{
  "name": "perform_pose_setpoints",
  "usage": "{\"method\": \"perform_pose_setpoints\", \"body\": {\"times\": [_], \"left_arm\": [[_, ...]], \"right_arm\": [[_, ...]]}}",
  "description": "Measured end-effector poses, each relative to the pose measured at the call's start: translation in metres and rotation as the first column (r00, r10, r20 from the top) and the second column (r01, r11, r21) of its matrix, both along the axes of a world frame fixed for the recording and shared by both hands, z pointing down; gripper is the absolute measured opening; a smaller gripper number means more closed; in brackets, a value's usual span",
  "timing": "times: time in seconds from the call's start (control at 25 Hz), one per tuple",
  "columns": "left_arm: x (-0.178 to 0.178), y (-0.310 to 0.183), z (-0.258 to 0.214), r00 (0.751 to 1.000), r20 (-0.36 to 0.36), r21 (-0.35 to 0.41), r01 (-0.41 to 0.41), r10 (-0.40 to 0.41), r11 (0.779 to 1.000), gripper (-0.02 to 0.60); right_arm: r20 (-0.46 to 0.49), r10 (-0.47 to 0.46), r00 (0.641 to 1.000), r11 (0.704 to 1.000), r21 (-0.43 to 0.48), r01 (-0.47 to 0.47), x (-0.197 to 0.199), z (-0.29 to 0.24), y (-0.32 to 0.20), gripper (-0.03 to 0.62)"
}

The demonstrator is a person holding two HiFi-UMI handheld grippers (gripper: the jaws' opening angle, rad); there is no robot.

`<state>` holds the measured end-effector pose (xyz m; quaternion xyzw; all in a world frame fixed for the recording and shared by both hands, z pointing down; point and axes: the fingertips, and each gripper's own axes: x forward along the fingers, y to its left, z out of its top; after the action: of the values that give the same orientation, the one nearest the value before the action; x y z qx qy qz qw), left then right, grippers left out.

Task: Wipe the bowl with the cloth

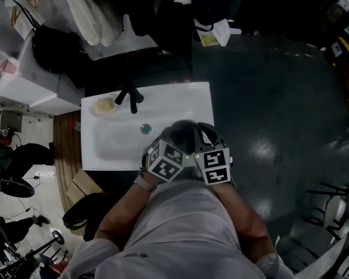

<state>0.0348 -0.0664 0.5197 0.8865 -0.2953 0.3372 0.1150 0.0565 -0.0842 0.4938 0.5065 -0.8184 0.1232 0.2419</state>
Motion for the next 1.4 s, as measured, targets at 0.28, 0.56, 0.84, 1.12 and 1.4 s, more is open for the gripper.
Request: {"method": "perform_pose_setpoints", "body": {"times": [0.28,0.56,0.84,1.12,1.4], "left_arm": [[-0.011,-0.013,-0.022,0.984,-0.121,0.001,0.129,-0.128,0.992,0.025],[0.004,-0.002,-0.015,0.999,-0.034,0.032,0.044,-0.043,0.999,0.023],[0.02,0.025,-0.002,0.996,-0.048,-0.095,-0.083,0.079,0.992,0.023],[0.002,-0.005,0.001,0.998,-0.062,-0.077,0.027,-0.032,0.997,0.023],[-0.013,-0.025,-0.022,0.983,-0.125,-0.05,0.131,-0.137,0.99,0.023]], "right_arm": [[-0.028,-0.031,0.999,0.999,0.01,0.032,-0.002,0.004,0.002,0.029],[-0.028,0.014,1.0,0.998,0.065,-0.013,0.005,-0.011,-0.006,0.031],[-0.026,0.035,0.999,0.999,0.038,-0.034,0.014,-0.001,-0.008,0.031],[-0.075,-0.03,0.997,0.999,0.039,0.033,0.0,0.003,-0.006,0.031],[-0.071,-0.055,0.996,0.998,0.019,0.057,-0.004,0.008,-0.003,0.029]]}}
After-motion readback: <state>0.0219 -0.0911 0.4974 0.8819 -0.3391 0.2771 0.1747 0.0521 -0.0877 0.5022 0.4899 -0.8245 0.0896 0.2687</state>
